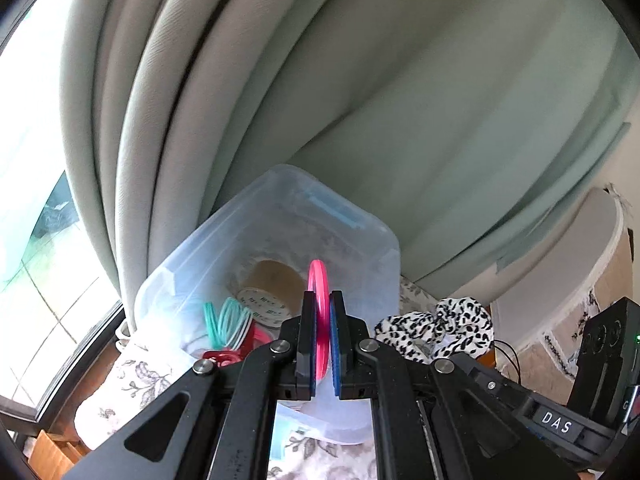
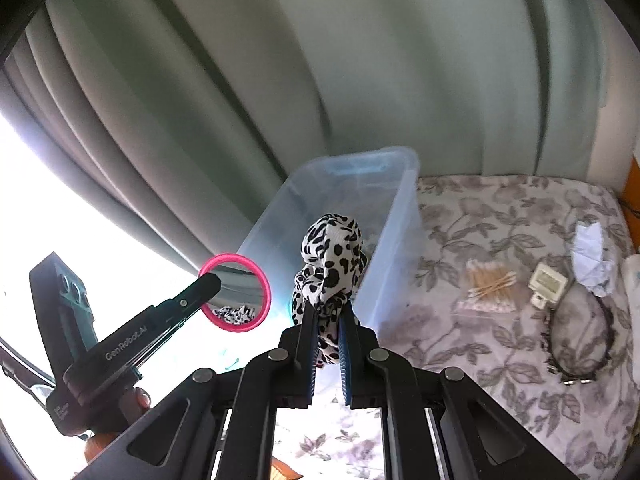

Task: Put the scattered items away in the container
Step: 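Carry the pink mirror and leopard scrunchie over the clear box with both grippers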

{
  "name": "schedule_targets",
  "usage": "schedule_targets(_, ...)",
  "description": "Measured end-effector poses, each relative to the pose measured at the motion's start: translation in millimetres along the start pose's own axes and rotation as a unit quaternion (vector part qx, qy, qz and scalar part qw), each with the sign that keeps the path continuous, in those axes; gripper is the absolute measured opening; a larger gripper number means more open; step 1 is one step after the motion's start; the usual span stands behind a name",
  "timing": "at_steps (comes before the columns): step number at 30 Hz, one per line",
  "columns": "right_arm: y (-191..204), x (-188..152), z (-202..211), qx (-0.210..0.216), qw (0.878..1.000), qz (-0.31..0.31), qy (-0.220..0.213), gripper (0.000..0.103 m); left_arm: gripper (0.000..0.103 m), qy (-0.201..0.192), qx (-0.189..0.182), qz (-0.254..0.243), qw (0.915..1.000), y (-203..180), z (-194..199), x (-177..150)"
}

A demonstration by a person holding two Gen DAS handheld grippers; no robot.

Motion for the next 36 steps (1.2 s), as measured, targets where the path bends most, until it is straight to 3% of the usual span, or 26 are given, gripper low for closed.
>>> schedule_targets(13, 11.3, -5.7, -47.4, 0.003, 0.998, 0.026, 0.056, 0.011, 0.005, 0.028, 0.011, 0.014, 0.9995, 21.1, -20.8, -2.7)
schedule_targets(36, 3.6, -6.2, -80.1, -0.003, 0.996, 0.027, 0.086, 0.014, 0.005, 0.059, 0.028, 0.013, 0.9978, 29.0, -46.7, -4.1)
Point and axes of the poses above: each gripper's, at about its wrist camera, not at the fingertips, and z roughly against the way its jaws point, y to its left, x to its top, the point moved 5 cm from there along -z, roughly the way its jaws point, and after that the axes turned 4 degrees about y, right-handed, at the moved point
